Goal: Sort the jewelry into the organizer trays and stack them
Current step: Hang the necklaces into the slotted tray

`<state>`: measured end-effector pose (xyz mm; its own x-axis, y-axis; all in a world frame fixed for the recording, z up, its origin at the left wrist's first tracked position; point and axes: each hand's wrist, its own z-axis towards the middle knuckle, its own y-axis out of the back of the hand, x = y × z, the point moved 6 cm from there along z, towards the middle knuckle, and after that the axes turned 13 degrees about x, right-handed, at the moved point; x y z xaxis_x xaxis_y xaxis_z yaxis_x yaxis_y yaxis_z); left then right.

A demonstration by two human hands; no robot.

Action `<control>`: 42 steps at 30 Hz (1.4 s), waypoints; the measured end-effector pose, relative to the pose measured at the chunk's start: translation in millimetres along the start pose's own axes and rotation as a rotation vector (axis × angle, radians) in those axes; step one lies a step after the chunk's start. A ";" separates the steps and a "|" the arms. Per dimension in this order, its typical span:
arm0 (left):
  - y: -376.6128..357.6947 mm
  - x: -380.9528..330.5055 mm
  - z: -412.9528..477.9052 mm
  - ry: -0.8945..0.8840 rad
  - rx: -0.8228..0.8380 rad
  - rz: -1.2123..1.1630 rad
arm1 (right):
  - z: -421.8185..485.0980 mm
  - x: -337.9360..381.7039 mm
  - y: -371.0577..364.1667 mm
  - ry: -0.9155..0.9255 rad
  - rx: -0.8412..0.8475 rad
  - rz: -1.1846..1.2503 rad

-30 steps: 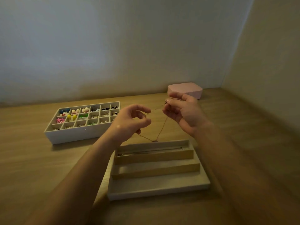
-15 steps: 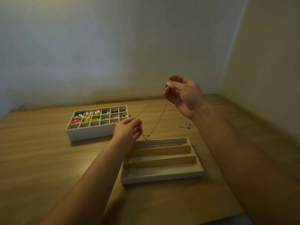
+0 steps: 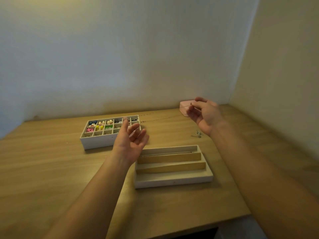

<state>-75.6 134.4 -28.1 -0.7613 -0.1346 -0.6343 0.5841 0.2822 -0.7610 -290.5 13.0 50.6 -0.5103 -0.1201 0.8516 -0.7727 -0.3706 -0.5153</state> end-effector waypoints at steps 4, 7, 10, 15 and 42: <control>-10.6 -0.7 -6.5 -0.025 0.092 0.008 | -3.7 -4.7 3.0 0.001 0.003 -0.008; -17.3 -2.7 -10.6 -0.052 0.117 0.004 | -6.8 -7.2 4.6 -0.010 0.010 -0.008; -21.4 -4.3 -12.6 -0.061 0.128 -0.006 | -10.1 -12.8 7.8 -0.041 0.017 0.006; -23.3 -4.0 -14.4 -0.021 0.129 -0.067 | -15.8 -20.1 17.3 -0.064 -0.021 -0.064; 36.4 -50.8 -28.8 -0.042 -0.016 1.213 | -28.8 -40.2 78.1 -0.417 0.118 -1.029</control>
<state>-23.8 178.9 -19.7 0.2874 0.1943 -0.9379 0.9076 0.2577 0.3315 -341.2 15.4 -26.7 0.5357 0.0031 0.8444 -0.7021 -0.5539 0.4475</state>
